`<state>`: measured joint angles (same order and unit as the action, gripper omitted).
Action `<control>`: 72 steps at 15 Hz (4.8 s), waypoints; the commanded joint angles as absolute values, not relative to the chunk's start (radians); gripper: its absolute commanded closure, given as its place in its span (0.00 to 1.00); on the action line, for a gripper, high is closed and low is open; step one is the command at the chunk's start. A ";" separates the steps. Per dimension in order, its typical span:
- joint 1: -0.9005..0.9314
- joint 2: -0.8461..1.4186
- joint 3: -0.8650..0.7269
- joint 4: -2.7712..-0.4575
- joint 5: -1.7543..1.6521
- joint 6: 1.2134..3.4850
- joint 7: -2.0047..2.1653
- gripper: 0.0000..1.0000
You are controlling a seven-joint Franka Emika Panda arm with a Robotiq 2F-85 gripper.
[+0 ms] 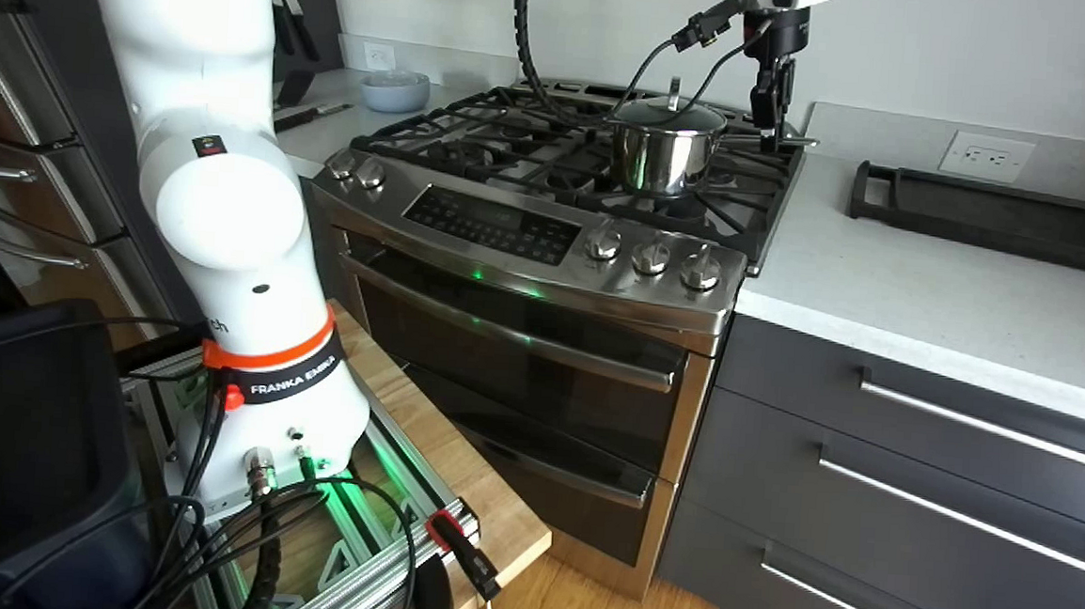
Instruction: Slide the silver pot to the bottom right cooker on the hob of the stove, pick up the silver pot lid and put it on the hob of the stove
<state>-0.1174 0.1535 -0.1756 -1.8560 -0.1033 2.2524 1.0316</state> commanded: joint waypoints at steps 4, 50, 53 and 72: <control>-0.122 0.159 -0.183 -1.840 -0.102 2.255 1.011 0.34; -0.055 -0.080 -0.087 -1.909 0.095 1.989 -0.575 0.01; -0.056 -0.069 -0.085 -1.926 0.103 2.037 -0.557 0.00; -0.058 -0.026 -0.072 -1.918 0.104 2.080 -0.579 0.96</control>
